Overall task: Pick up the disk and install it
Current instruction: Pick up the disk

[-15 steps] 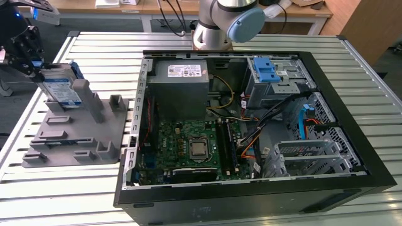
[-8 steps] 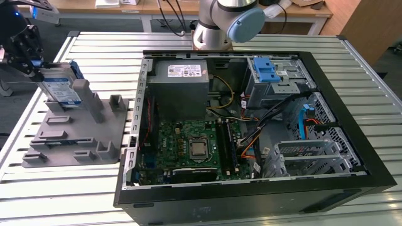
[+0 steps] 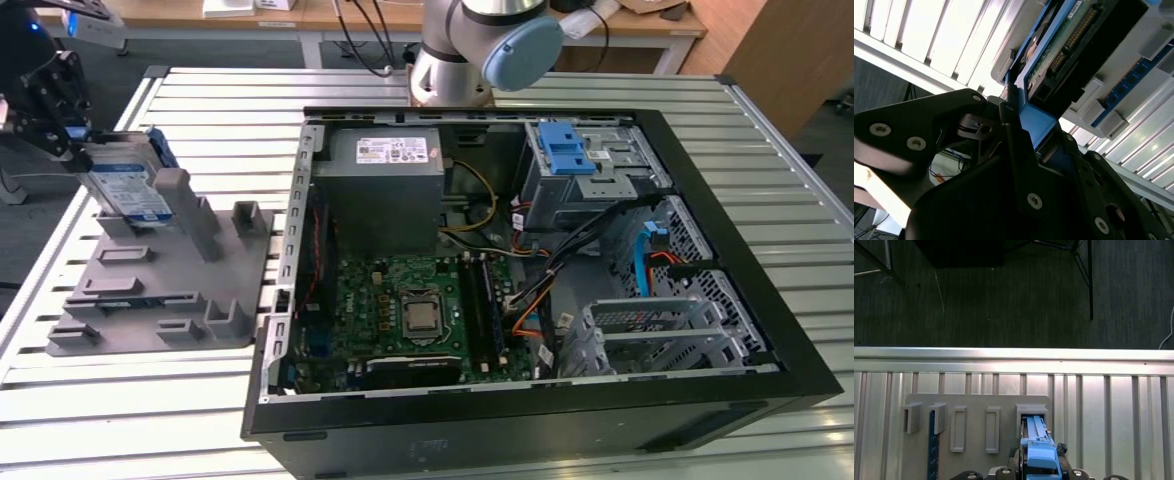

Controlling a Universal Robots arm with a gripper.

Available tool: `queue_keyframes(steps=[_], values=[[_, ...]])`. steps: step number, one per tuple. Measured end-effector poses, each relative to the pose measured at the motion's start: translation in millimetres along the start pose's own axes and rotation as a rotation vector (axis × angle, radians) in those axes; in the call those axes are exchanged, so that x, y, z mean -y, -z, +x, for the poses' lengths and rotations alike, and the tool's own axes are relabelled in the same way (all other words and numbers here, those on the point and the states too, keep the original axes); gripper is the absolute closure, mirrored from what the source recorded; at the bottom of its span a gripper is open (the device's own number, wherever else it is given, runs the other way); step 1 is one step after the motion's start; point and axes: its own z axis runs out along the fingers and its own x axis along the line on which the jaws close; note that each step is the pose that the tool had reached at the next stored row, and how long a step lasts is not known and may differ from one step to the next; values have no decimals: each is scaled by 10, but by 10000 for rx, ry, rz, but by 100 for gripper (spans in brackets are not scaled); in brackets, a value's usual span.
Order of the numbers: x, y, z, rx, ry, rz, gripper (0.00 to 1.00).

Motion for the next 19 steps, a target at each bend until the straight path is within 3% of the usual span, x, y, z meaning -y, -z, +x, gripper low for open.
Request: queue_keyframes(steps=[11,19], values=[[-1,29,-1,-2,0,-1,64],[-3,94,-4,-2,0,-1,64]])
